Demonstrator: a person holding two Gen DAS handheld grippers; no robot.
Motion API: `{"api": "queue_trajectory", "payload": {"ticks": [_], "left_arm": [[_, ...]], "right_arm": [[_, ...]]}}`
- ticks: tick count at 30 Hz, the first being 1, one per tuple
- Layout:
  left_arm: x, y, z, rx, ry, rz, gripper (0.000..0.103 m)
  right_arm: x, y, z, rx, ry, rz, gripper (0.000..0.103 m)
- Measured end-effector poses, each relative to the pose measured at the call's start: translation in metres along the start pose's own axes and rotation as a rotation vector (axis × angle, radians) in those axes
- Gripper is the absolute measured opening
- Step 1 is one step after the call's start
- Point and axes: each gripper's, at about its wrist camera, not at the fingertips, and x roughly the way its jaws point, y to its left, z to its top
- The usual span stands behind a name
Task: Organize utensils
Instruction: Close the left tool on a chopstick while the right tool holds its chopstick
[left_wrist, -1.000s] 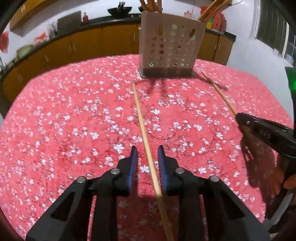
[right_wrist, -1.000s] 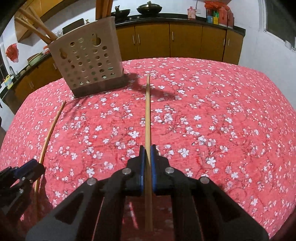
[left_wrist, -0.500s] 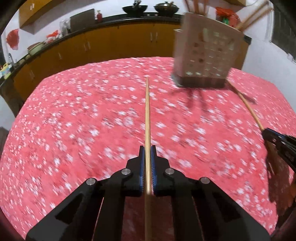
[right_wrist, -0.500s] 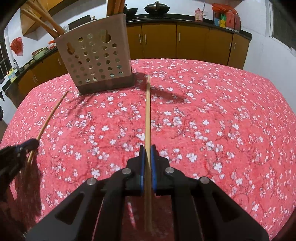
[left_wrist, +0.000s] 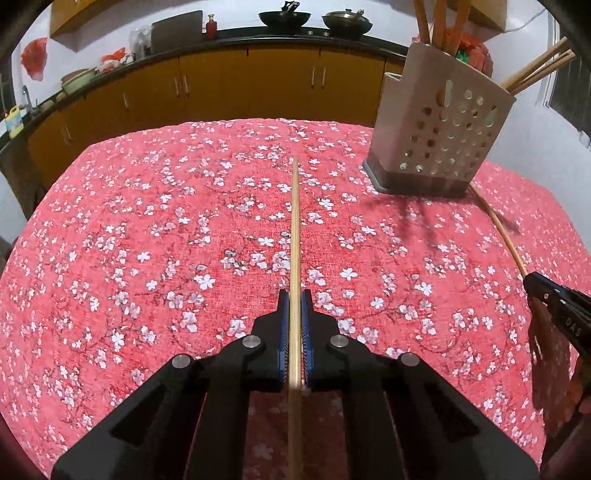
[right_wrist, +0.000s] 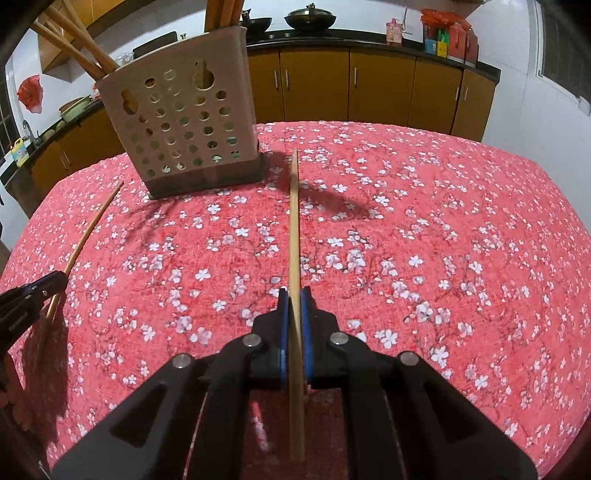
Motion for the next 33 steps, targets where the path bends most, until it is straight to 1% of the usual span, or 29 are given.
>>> {"api": "queue_trajectory", "payload": {"ticks": [33], "left_arm": [[-0.0021,0.0024,-0.0012,-0.009,0.001,-0.007,0.008]], "right_arm": [[-0.0001,0.0007,0.0,-0.002,-0.001,-0.003,0.008]]}}
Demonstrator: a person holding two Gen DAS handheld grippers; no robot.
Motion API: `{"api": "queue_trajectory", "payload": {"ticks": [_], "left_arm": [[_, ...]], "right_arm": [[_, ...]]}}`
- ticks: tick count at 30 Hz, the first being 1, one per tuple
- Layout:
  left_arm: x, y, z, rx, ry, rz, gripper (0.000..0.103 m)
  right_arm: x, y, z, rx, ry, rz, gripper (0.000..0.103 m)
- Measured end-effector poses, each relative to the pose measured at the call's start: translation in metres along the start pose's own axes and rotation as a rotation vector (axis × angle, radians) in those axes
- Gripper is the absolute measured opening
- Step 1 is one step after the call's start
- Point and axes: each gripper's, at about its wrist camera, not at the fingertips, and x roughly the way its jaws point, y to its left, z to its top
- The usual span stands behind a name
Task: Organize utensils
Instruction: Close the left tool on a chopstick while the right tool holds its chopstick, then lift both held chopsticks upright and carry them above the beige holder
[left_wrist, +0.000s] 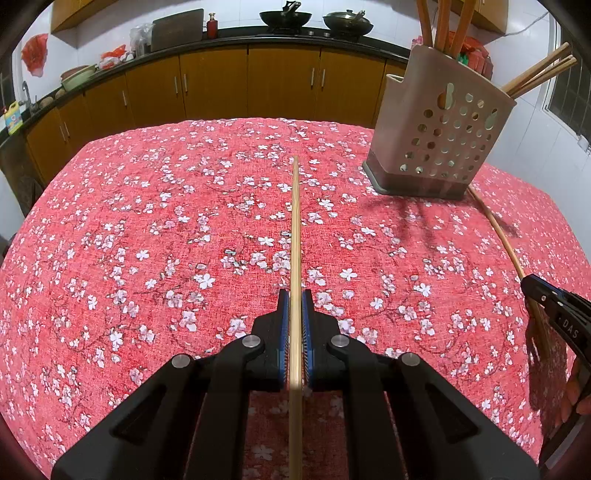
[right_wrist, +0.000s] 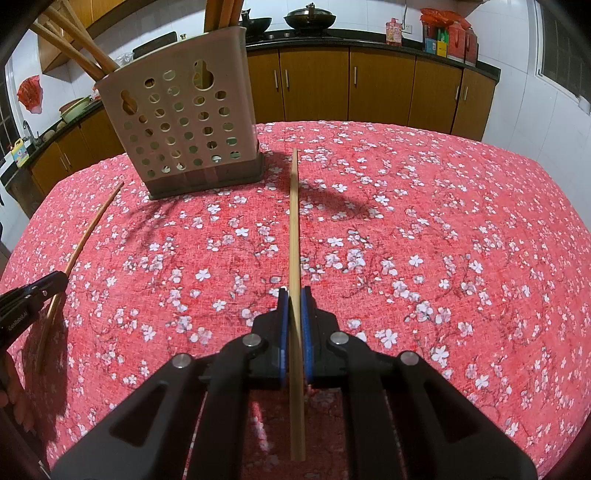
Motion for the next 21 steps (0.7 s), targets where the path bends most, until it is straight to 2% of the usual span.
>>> {"api": "queue_trajectory", "payload": {"ticks": [21], "left_arm": [[-0.0059,-0.002,-0.0071,0.018,0.001,0.004,0.007]], "right_arm": [[-0.0045,-0.0029,-0.0037,0.021,-0.001,0.023,0.008]]}}
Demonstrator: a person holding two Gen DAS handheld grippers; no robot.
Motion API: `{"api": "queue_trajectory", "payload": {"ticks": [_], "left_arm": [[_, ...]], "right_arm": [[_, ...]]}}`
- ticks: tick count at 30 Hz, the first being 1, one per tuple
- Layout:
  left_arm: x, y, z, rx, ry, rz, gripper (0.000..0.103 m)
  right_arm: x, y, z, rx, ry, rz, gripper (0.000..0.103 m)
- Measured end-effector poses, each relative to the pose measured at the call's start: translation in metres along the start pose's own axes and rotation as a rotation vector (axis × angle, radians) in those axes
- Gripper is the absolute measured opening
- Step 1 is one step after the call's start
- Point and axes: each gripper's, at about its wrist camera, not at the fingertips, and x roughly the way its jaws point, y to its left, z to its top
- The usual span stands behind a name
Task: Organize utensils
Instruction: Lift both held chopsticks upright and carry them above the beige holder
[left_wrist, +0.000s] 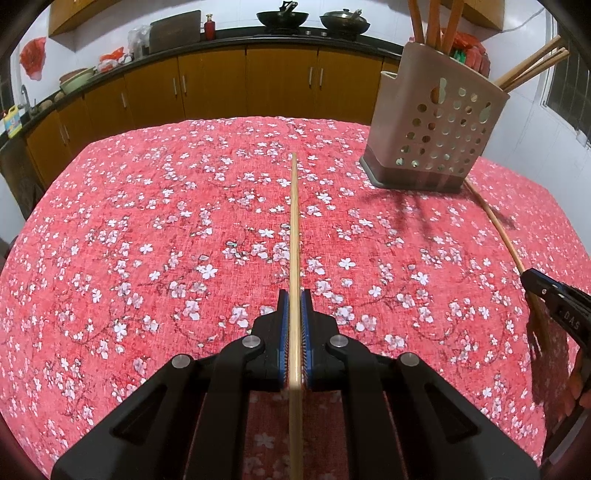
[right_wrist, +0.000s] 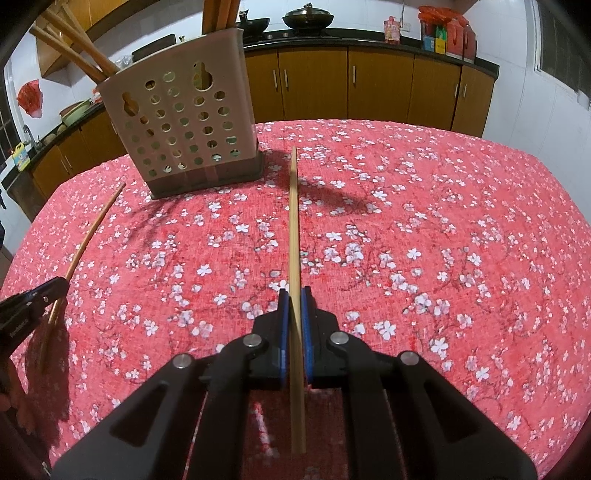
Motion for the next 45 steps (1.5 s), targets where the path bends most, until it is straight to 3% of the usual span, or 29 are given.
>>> {"api": "queue_trajectory", "payload": {"ticks": [7,21,26,37,45], "left_arm": [[-0.016,-0.001,0.0,0.024,-0.012,0.007,0.007],[-0.104,0.006,0.042,-0.007,-0.264,-0.07,0.007],[-0.123,0.006,0.052,-0.015,-0.324,-0.096,0.007],[-0.107,0.008,0.045,-0.012,-0.247,-0.098,0.007],[-0.114,0.009,0.049,-0.008,-0.274,-0.091,0.007]], "right_arm": [[-0.031,-0.004,0.006,0.013,-0.085,0.027,0.008],[-0.113,-0.016,0.04,0.066,-0.338,0.051,0.008],[-0.125,-0.018,0.044,0.068,-0.377,0.053,0.008],[-0.124,-0.014,0.044,0.058,-0.377,0.057,0.008],[-0.123,-0.015,0.045,0.059,-0.378,0.057,0.008]]}}
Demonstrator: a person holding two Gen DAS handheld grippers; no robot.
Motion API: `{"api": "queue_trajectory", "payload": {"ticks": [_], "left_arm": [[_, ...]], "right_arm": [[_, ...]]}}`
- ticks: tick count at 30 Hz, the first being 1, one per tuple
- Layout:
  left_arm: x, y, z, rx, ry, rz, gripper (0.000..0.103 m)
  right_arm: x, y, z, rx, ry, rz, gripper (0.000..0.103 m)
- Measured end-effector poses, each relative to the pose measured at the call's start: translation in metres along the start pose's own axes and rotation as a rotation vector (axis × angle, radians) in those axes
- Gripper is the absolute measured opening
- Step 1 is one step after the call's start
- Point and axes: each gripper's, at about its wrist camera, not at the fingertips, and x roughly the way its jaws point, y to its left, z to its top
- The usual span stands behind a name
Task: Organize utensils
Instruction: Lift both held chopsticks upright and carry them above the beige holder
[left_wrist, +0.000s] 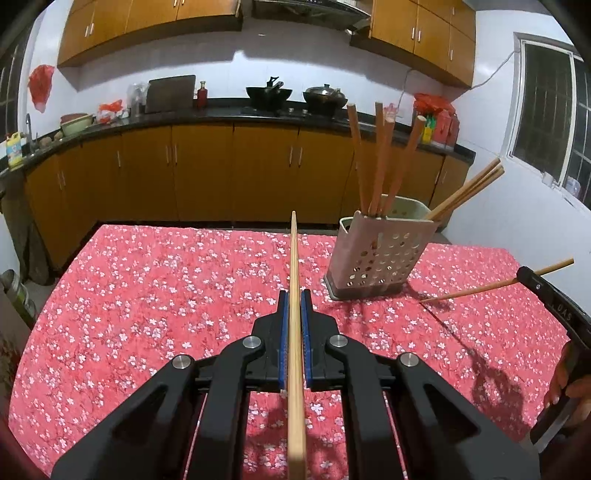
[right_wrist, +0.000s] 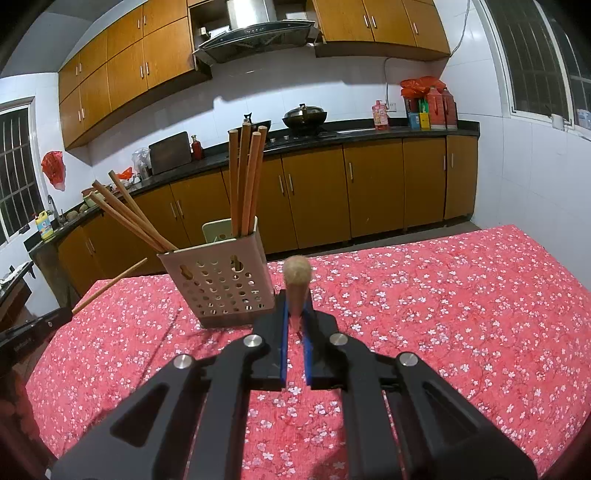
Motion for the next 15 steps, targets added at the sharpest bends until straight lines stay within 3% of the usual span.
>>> {"api": "queue_trajectory", "payload": {"ticks": [4,9,15], "left_arm": [[0.005,0.001,-0.005,0.009,0.026,0.005,0.007],[0.034,0.004,-0.034,0.009,0.131,0.009,0.007],[0.065,0.001,-0.068,-0.005,0.191,0.019,0.007]], "right_arm": [[0.001,0.001,0.0,-0.001,0.0,0.001,0.008],[0.001,0.002,0.0,0.001,0.001,0.004,0.008],[0.002,0.003,-0.001,0.0,0.001,0.005,0.008]]}}
